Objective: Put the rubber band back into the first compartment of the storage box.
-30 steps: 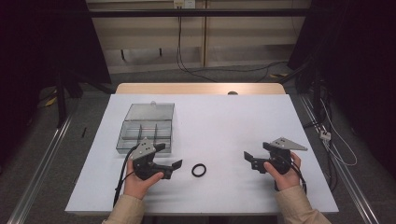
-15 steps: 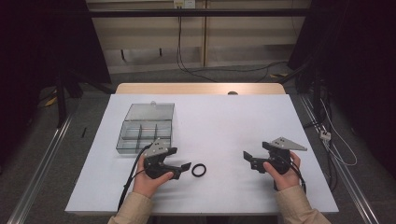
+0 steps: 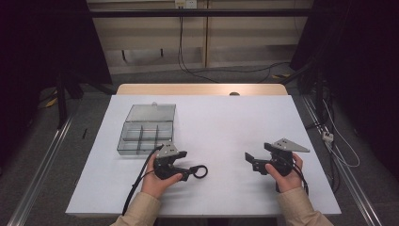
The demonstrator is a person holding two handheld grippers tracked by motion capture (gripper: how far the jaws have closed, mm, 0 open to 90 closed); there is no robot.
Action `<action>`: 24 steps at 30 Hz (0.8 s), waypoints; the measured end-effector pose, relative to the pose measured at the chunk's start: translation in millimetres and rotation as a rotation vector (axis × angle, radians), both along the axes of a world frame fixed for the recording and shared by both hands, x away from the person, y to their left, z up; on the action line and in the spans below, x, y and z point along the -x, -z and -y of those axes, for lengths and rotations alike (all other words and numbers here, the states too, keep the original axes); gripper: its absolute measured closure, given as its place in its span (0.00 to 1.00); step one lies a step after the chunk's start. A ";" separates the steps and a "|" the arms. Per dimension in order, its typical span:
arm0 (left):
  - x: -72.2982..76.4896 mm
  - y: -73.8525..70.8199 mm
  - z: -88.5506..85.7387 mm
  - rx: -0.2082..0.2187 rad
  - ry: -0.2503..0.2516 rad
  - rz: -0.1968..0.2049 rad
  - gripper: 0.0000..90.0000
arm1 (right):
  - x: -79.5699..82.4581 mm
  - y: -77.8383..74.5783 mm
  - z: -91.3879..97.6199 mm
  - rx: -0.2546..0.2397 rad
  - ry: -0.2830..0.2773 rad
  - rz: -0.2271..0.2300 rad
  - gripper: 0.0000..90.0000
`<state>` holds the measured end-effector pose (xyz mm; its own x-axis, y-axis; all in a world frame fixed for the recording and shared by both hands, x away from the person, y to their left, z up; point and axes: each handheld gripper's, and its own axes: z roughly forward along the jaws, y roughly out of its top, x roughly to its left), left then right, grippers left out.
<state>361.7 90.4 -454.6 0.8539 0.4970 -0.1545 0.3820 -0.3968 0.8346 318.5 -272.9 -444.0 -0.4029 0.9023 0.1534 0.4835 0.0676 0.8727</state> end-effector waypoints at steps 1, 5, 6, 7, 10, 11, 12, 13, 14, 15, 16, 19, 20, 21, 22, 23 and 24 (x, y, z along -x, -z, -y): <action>-0.2 0.8 0.6 -0.004 0.000 0.000 0.32 | 0.0 -0.2 -0.4 0.001 0.000 -0.001 0.11; -1.2 1.7 1.8 -0.018 0.002 -0.003 0.37 | 0.1 0.5 -2.1 0.006 -0.009 -0.005 0.11; -0.8 1.8 2.6 -0.009 0.002 -0.006 0.38 | -0.1 0.7 -2.2 0.007 -0.012 -0.005 0.11; -1.0 1.7 3.3 -0.002 0.003 -0.003 0.38 | -0.2 0.8 -2.2 0.005 -0.013 -0.005 0.11; -1.0 -0.1 4.6 -0.005 0.008 -0.001 0.38 | 0.6 0.6 -1.4 0.005 -0.011 -0.003 0.11; -0.9 -0.3 5.4 0.002 0.009 -0.005 0.38 | 1.3 0.7 -0.8 0.007 -0.011 -0.005 0.11; -1.2 -0.4 6.1 0.002 0.011 -0.005 0.38 | 1.9 0.8 -0.2 0.006 -0.006 -0.006 0.11; -1.8 -0.3 6.6 -0.003 0.014 -0.006 0.38 | 2.4 0.8 0.7 0.002 -0.007 -0.007 0.11; -2.3 0.5 8.0 0.002 0.015 -0.009 0.38 | 2.9 0.9 1.7 0.001 -0.004 -0.006 0.11; -2.8 0.8 8.8 -0.011 0.019 -0.010 0.38 | 3.4 1.0 2.9 0.003 -0.002 -0.007 0.11; -2.7 1.6 10.0 -0.012 0.021 -0.016 0.38 | 3.7 1.0 4.0 0.003 0.002 -0.007 0.11; -2.3 3.8 11.7 -0.032 0.024 -0.016 0.41 | 3.2 0.1 5.9 -0.003 0.008 -0.006 0.11; -2.5 3.9 11.5 -0.048 0.020 -0.013 0.44 | 2.7 -0.1 5.6 -0.003 0.009 -0.004 0.11; -2.4 4.5 11.7 -0.045 0.019 -0.017 0.47 | 2.4 -0.1 5.1 -0.003 0.008 -0.006 0.11; -2.8 5.0 11.7 -0.050 0.022 -0.023 0.51 | 2.1 0.2 4.4 0.000 0.005 -0.005 0.11; -2.9 5.5 11.9 -0.056 0.024 -0.027 0.55 | 2.2 0.4 3.6 0.004 0.002 -0.008 0.11; -2.7 5.6 12.2 -0.071 0.026 -0.028 0.59 | 2.3 0.4 2.9 0.003 -0.001 -0.007 0.11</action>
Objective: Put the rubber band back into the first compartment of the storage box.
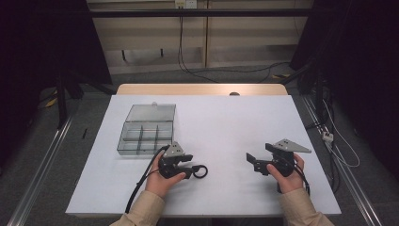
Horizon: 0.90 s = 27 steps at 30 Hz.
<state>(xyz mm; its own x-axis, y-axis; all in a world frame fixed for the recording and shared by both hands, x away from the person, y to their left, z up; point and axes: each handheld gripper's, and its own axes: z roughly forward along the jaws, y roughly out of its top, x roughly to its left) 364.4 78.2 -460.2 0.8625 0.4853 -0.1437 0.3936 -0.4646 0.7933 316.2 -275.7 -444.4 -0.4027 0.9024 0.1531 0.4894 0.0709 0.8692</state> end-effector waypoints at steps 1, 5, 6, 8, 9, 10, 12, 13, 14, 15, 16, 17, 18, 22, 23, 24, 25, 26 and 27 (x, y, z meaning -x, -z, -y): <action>0.0 1.0 1.1 0.009 0.003 -0.001 0.64 | 0.1 -0.1 -0.4 0.001 -0.003 0.003 0.11; 0.1 1.7 3.9 -0.015 0.018 -0.007 0.75 | 0.7 -0.2 0.4 0.000 -0.001 0.000 0.11; 0.0 2.5 4.8 -0.012 0.019 -0.009 0.77 | 0.7 -0.2 1.1 0.000 0.000 0.001 0.11; -0.3 3.1 6.0 -0.027 0.022 -0.016 0.81 | 0.9 -0.3 2.1 0.000 0.002 0.000 0.11; 0.7 3.2 7.6 -0.039 0.006 -0.005 0.83 | 1.0 -0.3 2.6 -0.001 0.002 0.001 0.11; 0.2 3.5 7.8 -0.039 0.022 -0.013 0.85 | 1.4 -0.6 3.0 -0.002 0.004 0.001 0.11; 0.1 3.7 8.9 -0.055 0.031 -0.016 0.88 | 1.8 -1.3 3.7 -0.005 0.006 0.004 0.11; 0.3 3.6 9.3 -0.062 0.034 -0.024 0.90 | 1.6 -1.7 3.9 -0.006 0.007 0.006 0.11; 0.4 4.2 10.5 -0.056 0.026 -0.016 0.91 | 1.4 -1.8 4.1 -0.005 0.008 0.007 0.11; 0.3 4.5 10.6 -0.052 0.022 -0.024 0.93 | 1.0 -1.8 4.2 -0.003 0.008 0.006 0.11; 0.2 4.4 10.6 -0.052 0.023 -0.030 0.95 | 0.7 -1.6 4.3 -0.002 0.009 0.006 0.11; 0.2 4.2 10.7 -0.052 0.029 -0.031 0.96 | 0.5 -1.4 4.2 -0.002 0.008 0.004 0.11; 0.7 4.3 11.1 -0.051 0.025 -0.029 0.97 | 0.5 -1.2 4.2 -0.002 0.008 0.003 0.11; 1.5 2.8 10.6 -0.037 0.017 -0.034 0.98 | 1.6 -1.8 3.9 0.000 0.007 0.005 0.11; 0.8 0.7 8.9 -0.030 0.017 -0.042 0.98 | 1.8 -2.1 3.8 0.000 0.006 0.007 0.11; 0.5 -0.8 7.3 -0.011 0.007 -0.045 0.98 | 1.9 -2.2 3.6 -0.002 0.006 0.007 0.11; -0.1 -2.3 5.1 0.001 0.000 -0.048 0.98 | 1.7 -2.0 3.6 -0.001 0.005 0.008 0.11; -0.9 -3.7 2.8 0.008 -0.003 -0.050 0.98 | 1.4 -1.6 3.4 0.001 0.003 0.006 0.11; -1.3 -4.6 0.6 0.015 -0.007 -0.053 0.98 | 0.9 -1.1 3.2 0.000 0.003 0.004 0.11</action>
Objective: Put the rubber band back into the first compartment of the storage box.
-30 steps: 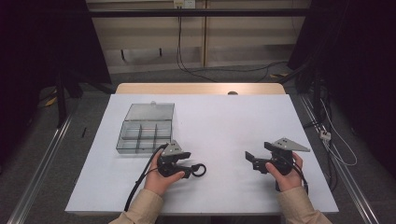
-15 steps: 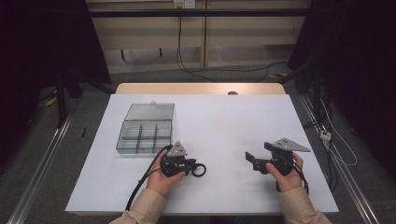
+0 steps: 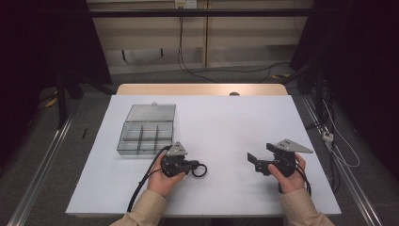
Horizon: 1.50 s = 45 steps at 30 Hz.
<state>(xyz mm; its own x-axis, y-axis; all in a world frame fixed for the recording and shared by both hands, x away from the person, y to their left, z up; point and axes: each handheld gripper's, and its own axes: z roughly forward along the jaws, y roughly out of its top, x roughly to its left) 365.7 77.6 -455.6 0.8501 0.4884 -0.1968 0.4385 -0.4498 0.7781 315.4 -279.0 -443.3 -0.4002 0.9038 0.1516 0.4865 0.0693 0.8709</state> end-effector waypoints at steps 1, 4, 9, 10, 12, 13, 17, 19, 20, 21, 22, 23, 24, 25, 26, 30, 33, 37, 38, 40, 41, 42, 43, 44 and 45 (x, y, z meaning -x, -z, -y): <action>-0.2 -1.1 -2.1 -0.004 -0.004 -0.002 0.98 | -0.6 0.2 -0.3 0.000 0.000 -0.003 0.11; -0.7 -3.9 -6.9 0.004 -0.014 -0.006 0.98 | -1.1 0.1 -2.0 0.002 -0.006 -0.001 0.11; -1.4 -8.2 -13.3 0.028 -0.031 -0.017 0.98 | -1.1 0.4 -3.9 0.004 -0.021 -0.001 0.11; -1.5 -8.3 -14.4 0.029 -0.035 -0.015 0.98 | -1.7 0.2 -4.0 0.002 -0.020 -0.001 0.11; -1.3 -9.7 -17.7 0.033 -0.045 -0.016 0.98 | -3.2 -0.2 -4.4 0.006 -0.022 0.001 0.11; -1.2 -11.0 -19.7 0.035 -0.048 -0.017 0.98 | -3.6 -0.3 -5.1 0.004 -0.022 0.000 0.11; -0.9 -15.0 -27.6 0.049 -0.064 -0.014 0.98 | -3.7 -0.5 -7.5 0.009 -0.033 0.000 0.10; -0.8 -16.8 -31.4 0.051 -0.076 -0.015 0.98 | -4.0 -0.5 -8.4 0.010 -0.036 0.001 0.10; -0.8 -17.2 -33.1 0.055 -0.081 -0.017 0.98 | -4.2 -0.6 -8.7 0.011 -0.037 0.001 0.10; -1.1 -17.4 -34.6 0.060 -0.084 -0.017 0.98 | -4.4 -0.7 -8.9 0.011 -0.039 0.001 0.10; -1.7 -17.7 -36.4 0.053 -0.082 -0.012 0.98 | -4.5 -0.9 -9.2 0.010 -0.039 0.000 0.10; -1.7 -17.5 -37.2 0.062 -0.089 -0.013 0.98 | -4.6 -1.0 -9.5 0.010 -0.039 0.000 0.10; -1.7 -17.9 -38.5 0.062 -0.091 -0.019 0.98 | -4.9 -0.8 -9.7 0.012 -0.040 0.001 0.10; -1.8 -18.2 -39.5 0.062 -0.094 -0.019 0.98 | -5.1 -0.8 -9.9 0.014 -0.040 0.002 0.10; -1.8 -18.4 -40.3 0.064 -0.098 -0.020 0.98 | -5.1 -0.8 -10.1 0.014 -0.041 0.001 0.10; -2.6 -19.7 -43.4 0.064 -0.103 -0.014 0.98 | -5.1 -0.7 -10.8 0.015 -0.046 0.001 0.10; -2.9 -19.5 -45.1 0.068 -0.112 -0.019 0.98 | -4.7 -0.6 -10.9 0.015 -0.048 -0.001 0.10; -2.5 -20.6 -47.2 0.064 -0.108 -0.020 0.98 | -4.6 -0.6 -11.8 0.015 -0.048 -0.001 0.10; -2.8 -20.9 -48.2 0.067 -0.110 -0.017 0.98 | -4.5 -0.7 -12.0 0.016 -0.050 -0.001 0.10; -3.5 -21.7 -50.0 0.065 -0.113 -0.018 0.98 | -4.4 -0.5 -12.2 0.017 -0.052 -0.003 0.10; -3.8 -21.9 -50.8 0.068 -0.116 -0.020 0.98 | -4.3 -0.3 -12.1 0.017 -0.052 -0.002 0.10; -4.2 -22.5 -51.7 0.064 -0.118 -0.022 0.98 | -4.2 -0.1 -12.0 0.016 -0.053 -0.004 0.10; -4.6 -22.7 -52.4 0.067 -0.122 -0.023 0.98 | -4.1 0.1 -11.9 0.017 -0.052 -0.004 0.10; -4.9 -22.6 -52.7 0.071 -0.123 -0.023 0.98 | -3.9 0.2 -11.5 0.017 -0.052 -0.006 0.10; -5.1 -22.6 -53.1 0.072 -0.125 -0.023 0.98 | -3.8 0.2 -11.2 0.017 -0.051 -0.005 0.10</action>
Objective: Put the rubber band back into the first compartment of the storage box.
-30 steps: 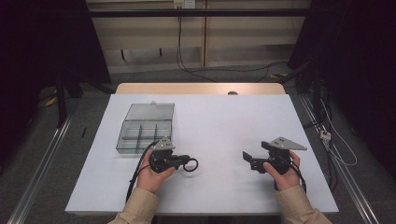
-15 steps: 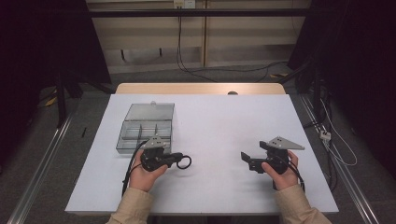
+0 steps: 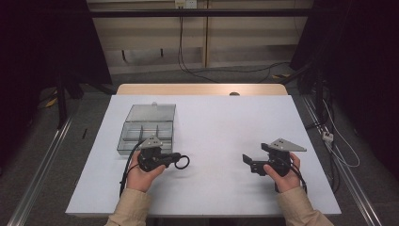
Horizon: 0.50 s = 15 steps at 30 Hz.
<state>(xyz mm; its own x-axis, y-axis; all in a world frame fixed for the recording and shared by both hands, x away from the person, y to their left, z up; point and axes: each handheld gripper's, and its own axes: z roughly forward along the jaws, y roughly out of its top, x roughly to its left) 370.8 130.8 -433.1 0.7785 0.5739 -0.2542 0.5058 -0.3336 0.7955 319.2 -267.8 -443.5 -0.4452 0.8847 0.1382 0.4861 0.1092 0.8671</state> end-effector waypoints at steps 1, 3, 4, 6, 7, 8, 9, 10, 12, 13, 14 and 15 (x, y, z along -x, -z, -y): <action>-0.4 0.0 -0.8 -0.004 0.002 0.003 0.98 | 0.1 -0.2 0.3 0.000 0.002 0.000 0.10; -0.3 -0.6 -1.5 0.000 0.001 0.002 0.98 | 0.3 -0.7 0.4 -0.003 0.006 0.001 0.10; -0.4 -1.1 -2.2 -0.001 -0.003 0.002 0.98 | 0.0 -0.8 0.2 -0.001 0.005 0.003 0.10; -0.7 -1.6 -3.7 -0.002 -0.005 0.000 0.98 | -0.4 -0.9 -0.3 0.000 0.003 0.003 0.10; -0.9 -1.7 -4.4 -0.004 -0.005 -0.001 0.98 | -0.7 -0.8 -0.5 -0.001 0.002 0.003 0.10; -1.0 -1.6 -4.8 -0.002 -0.008 -0.004 0.98 | -0.9 -0.5 -0.5 0.000 0.002 0.003 0.10; -1.0 -1.6 -5.2 0.000 -0.010 -0.008 0.98 | -0.9 -0.3 -0.5 0.002 0.001 0.002 0.10; -1.1 -1.6 -5.7 0.003 -0.012 -0.008 0.98 | -0.5 -0.5 -0.5 0.002 0.001 0.000 0.10; -1.8 -2.5 -7.5 0.000 -0.015 -0.008 0.98 | -0.1 -1.0 -0.1 0.000 0.001 0.005 0.10; -2.1 -2.9 -8.4 0.002 -0.017 -0.008 0.98 | -0.1 -1.0 0.0 0.000 0.002 0.005 0.10; -2.3 -3.0 -9.2 0.005 -0.020 -0.009 0.98 | -0.2 -0.9 0.0 0.000 0.003 0.002 0.10; -2.6 -3.1 -10.0 0.005 -0.023 -0.011 0.98 | -0.5 -0.6 0.0 0.000 0.003 0.002 0.10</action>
